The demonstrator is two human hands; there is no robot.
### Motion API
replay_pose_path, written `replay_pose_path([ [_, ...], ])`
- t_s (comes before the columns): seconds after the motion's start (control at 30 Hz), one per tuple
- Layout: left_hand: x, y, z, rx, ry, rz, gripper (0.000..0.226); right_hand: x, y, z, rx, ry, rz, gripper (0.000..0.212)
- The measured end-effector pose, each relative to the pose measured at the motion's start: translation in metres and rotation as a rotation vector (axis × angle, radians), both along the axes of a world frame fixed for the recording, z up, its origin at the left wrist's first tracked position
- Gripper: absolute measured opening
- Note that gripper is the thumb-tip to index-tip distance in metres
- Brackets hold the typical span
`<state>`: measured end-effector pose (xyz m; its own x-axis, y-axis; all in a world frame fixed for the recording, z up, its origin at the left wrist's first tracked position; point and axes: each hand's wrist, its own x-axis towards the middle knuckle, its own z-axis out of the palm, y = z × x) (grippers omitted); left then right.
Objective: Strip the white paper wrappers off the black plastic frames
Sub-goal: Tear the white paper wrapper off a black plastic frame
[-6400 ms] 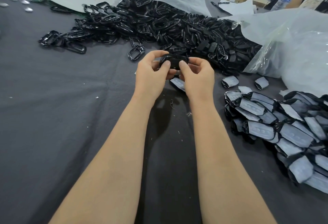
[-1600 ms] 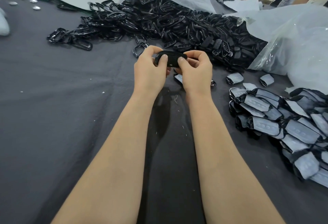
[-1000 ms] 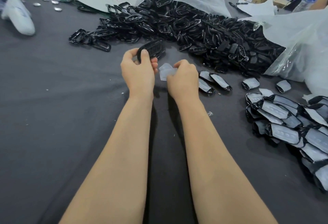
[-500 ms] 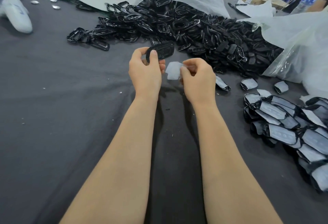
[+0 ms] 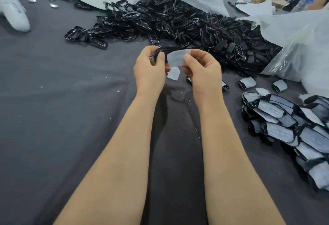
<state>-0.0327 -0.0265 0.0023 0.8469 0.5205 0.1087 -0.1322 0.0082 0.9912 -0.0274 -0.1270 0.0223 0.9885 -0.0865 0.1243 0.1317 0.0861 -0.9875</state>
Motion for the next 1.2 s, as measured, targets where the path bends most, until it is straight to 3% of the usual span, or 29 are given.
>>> replay_pose_path([
  [0.13,-0.001,-0.004,0.002,0.022,-0.022,-0.121,0.013,0.003,0.003,-0.006,-0.053,-0.039,-0.102,0.017],
  [0.33,-0.005,-0.009,0.006,-0.083,-0.047,-0.315,0.018,0.006,0.005,-0.009,0.208,0.000,-0.167,0.018],
  [0.53,-0.008,-0.011,0.010,-0.132,-0.050,-0.379,0.015,0.007,0.006,-0.011,0.182,-0.038,-0.240,0.020],
  [0.73,-0.008,-0.013,0.012,-0.172,-0.020,-0.357,0.015,0.008,0.004,-0.013,0.193,-0.035,-0.282,0.017],
  [0.9,-0.006,-0.013,0.006,-0.028,-0.033,-0.313,0.004,0.008,0.007,-0.014,0.118,-0.032,-0.287,0.008],
  [1.03,-0.004,-0.009,0.002,0.006,-0.032,-0.280,0.016,0.010,0.006,-0.012,0.206,0.087,-0.173,0.011],
  [1.13,-0.004,-0.008,0.001,0.003,-0.028,-0.279,0.013,0.010,0.002,-0.010,0.245,0.173,-0.072,0.001],
  [1.2,-0.004,-0.008,0.001,0.007,-0.017,-0.281,0.009,0.010,0.000,-0.009,0.205,0.174,-0.059,0.005],
])
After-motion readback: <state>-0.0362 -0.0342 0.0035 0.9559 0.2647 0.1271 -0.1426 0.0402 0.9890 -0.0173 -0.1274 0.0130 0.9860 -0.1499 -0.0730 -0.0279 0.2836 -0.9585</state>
